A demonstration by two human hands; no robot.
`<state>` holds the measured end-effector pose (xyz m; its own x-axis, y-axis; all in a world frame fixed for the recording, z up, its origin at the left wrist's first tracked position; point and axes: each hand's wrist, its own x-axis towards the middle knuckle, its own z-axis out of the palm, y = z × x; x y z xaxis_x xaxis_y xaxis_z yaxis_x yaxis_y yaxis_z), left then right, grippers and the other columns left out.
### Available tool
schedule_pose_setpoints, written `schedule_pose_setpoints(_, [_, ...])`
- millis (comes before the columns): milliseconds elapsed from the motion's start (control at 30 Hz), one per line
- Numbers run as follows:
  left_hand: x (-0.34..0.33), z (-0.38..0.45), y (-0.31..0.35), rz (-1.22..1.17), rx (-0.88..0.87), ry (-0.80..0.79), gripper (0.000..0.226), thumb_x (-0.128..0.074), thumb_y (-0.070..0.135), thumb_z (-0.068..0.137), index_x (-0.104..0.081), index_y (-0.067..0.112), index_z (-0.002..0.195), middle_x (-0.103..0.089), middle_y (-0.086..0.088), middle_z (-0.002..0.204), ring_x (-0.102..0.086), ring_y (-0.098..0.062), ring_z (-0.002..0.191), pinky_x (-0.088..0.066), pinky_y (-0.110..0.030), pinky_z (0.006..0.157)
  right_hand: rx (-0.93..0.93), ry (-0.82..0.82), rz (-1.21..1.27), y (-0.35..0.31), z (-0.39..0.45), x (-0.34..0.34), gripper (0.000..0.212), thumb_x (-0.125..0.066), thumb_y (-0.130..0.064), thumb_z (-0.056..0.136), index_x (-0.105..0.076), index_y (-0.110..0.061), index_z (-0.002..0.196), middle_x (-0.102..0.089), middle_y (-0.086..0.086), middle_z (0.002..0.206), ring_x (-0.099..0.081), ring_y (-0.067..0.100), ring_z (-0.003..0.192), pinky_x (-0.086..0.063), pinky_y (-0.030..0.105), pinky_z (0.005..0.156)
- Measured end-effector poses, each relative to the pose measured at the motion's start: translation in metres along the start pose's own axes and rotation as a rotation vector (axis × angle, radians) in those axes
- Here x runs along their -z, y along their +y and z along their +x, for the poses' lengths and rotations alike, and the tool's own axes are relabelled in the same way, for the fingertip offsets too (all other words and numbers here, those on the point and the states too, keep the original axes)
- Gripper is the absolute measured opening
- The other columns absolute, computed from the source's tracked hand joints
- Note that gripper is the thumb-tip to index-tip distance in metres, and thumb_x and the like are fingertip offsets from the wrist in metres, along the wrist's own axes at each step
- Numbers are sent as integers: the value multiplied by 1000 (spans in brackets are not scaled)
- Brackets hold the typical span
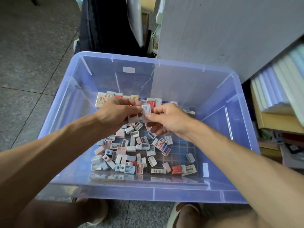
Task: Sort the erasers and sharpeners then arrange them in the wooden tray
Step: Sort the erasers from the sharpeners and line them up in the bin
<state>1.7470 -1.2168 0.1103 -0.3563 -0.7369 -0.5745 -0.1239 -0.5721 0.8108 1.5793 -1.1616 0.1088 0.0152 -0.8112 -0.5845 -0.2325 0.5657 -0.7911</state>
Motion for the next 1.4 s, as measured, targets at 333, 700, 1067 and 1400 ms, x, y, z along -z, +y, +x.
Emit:
schedule_pose_setpoints(333, [1,7,-6,107,128,125,16,-56,-6,92,-70,1,88,-69,-22,105,-68,-31,101,-56,-38,87,-153,576,-127,22,31,41,25,-64,-25,95,-73,-3,103,-72,12,110,-65,31,108,-53,45,97])
schedule_pose_setpoints(700, [2,7,-5,75,114,55,20,-59,-12,87,-67,2,99,-68,-22,108,-69,-32,101,-61,-32,78,-137,624,-11,31,56,37,24,-82,-18,81,-67,-26,63,-72,-5,80,-70,19,85,-61,42,81])
schedule_pose_setpoints(1067, [2,9,-4,102,59,35,11,-68,-5,81,-69,4,86,-71,-14,88,-71,-25,82,-60,-30,72,-141,571,-80,31,55,31,22,-82,-31,81,-66,-23,69,-72,-3,87,-67,18,84,-60,46,83])
schedule_pose_setpoints(1400, [2,6,-1,77,-3,23,10,-70,-3,80,-63,5,82,-69,-7,75,-68,-18,69,-59,-28,66,11,224,-136,-2,16,22,6,-69,-29,91,-69,-25,86,-72,-1,91,-66,11,77,-59,31,70])
